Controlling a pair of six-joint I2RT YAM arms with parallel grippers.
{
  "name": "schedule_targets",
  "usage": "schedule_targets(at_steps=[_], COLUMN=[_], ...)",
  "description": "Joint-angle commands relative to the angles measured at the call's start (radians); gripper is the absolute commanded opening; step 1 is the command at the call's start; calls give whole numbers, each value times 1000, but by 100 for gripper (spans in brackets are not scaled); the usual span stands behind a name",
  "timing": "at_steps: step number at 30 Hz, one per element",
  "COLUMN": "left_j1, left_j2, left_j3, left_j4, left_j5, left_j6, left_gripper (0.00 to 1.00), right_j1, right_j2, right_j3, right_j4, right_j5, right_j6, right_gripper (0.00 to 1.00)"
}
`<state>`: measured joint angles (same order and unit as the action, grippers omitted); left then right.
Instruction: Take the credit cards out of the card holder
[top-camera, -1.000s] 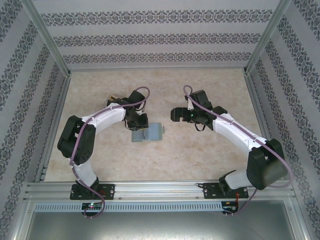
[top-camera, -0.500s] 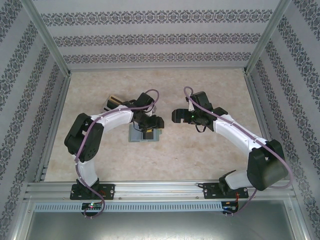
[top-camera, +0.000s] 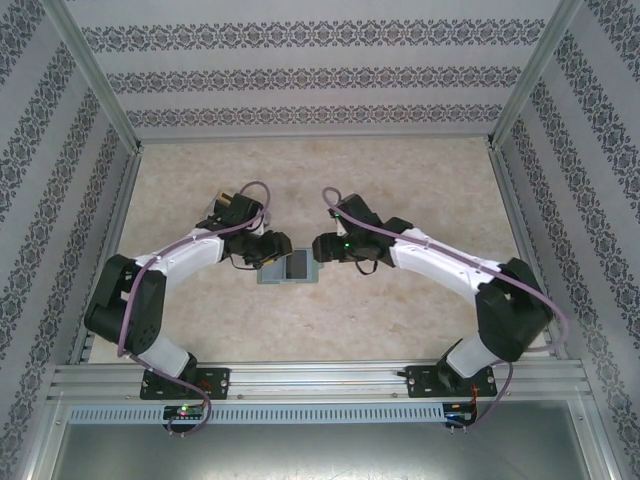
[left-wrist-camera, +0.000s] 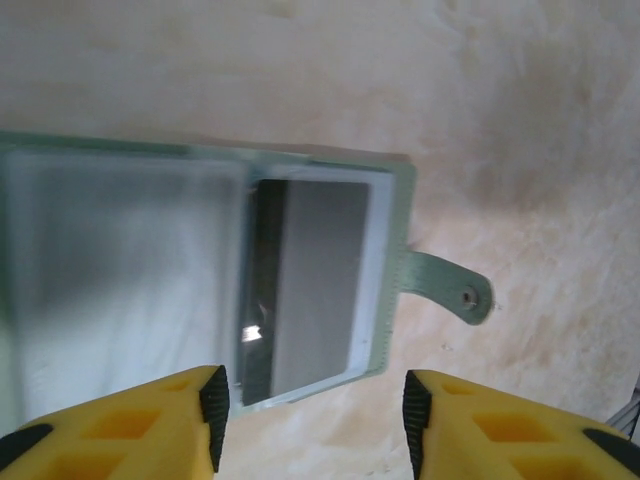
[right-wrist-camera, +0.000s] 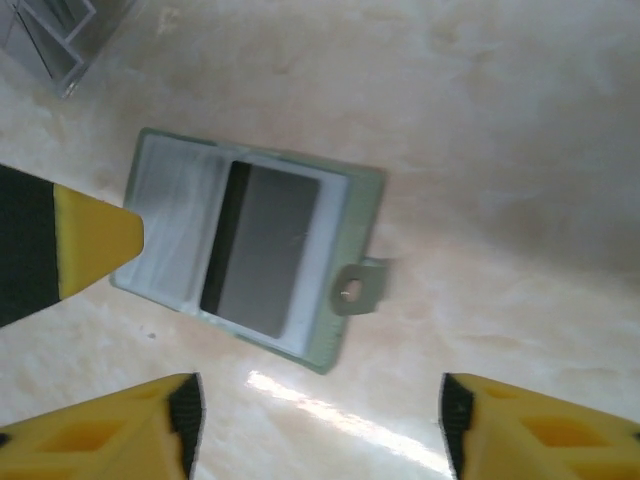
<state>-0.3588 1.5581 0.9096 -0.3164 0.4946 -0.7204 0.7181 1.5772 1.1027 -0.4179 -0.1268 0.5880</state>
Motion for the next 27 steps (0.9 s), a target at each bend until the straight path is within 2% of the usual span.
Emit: schedule_targets(at_steps=[1,5,13,17,27], left_j1=[24,37,40,39,39], left_j2=[-48,-53,-22,19,110], left_j3=[-43,-48,-47,-39,-6], left_j4=[45,7,26,68,137], left_j5=[-1,18,46,81,172], left_j6=[-13,35,41,19,-12], left_gripper=[46,41,31,24,23], right_j1=[57,110,110,76,38], right_j2=[74,125,281,348,414], right_j3=[78,94,193,228,237], right_j4=[-41,-6,-24,-25,18], right_j5=[31,39,77,110,9], right_j6=[113,188,217,193,160], right_gripper=[53,48,35,33,32])
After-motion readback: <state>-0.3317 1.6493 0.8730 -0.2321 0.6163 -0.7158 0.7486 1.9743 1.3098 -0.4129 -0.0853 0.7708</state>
